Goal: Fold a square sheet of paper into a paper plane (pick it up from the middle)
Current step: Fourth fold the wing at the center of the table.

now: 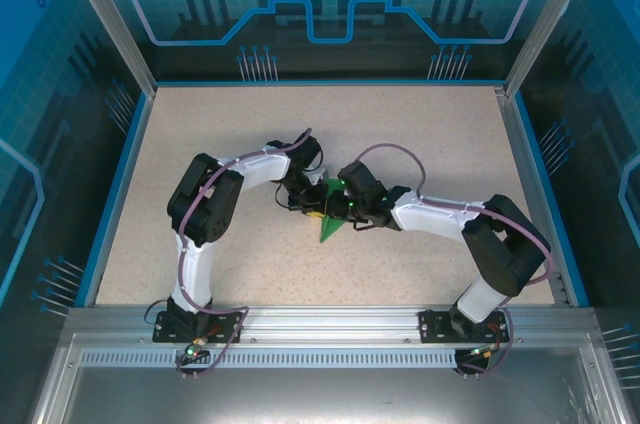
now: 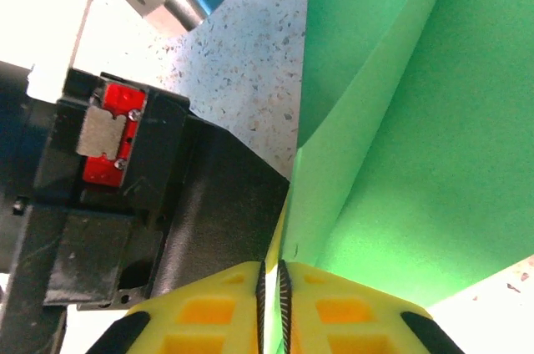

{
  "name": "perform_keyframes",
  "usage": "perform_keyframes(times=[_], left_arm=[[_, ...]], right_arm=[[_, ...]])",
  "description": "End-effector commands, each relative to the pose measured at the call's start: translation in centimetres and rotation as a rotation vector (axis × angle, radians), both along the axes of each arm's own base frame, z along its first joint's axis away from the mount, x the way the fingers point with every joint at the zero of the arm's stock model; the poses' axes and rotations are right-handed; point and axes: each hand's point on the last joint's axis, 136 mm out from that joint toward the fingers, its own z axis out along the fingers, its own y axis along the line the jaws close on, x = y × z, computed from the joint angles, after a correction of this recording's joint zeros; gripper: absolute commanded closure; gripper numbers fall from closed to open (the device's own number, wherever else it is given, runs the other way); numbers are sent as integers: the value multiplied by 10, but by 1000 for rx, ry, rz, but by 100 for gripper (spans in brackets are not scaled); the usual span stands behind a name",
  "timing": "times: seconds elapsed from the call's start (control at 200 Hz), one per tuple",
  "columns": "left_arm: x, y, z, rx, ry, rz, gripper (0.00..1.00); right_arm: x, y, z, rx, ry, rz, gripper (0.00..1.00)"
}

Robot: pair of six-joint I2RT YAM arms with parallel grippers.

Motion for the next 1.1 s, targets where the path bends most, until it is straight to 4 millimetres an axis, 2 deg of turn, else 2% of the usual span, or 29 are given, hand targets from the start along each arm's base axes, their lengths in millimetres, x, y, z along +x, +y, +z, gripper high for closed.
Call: perform_keyframes(times=[0.0,0.35,0.57,1.095], left_arm=[[-10,24,-48,135,32,-11,99],[-10,25,-47,128,32,-7,99],[-7,21,-44,58,53,36,99],[-5,31,-46,8,95,112,100]], right_arm=[[1,10,-1,3,4,31,87],[3,12,-9,0,20,36,90],[5,16,-14,16,29,42,90],[13,14,-25,80,50,5,90]])
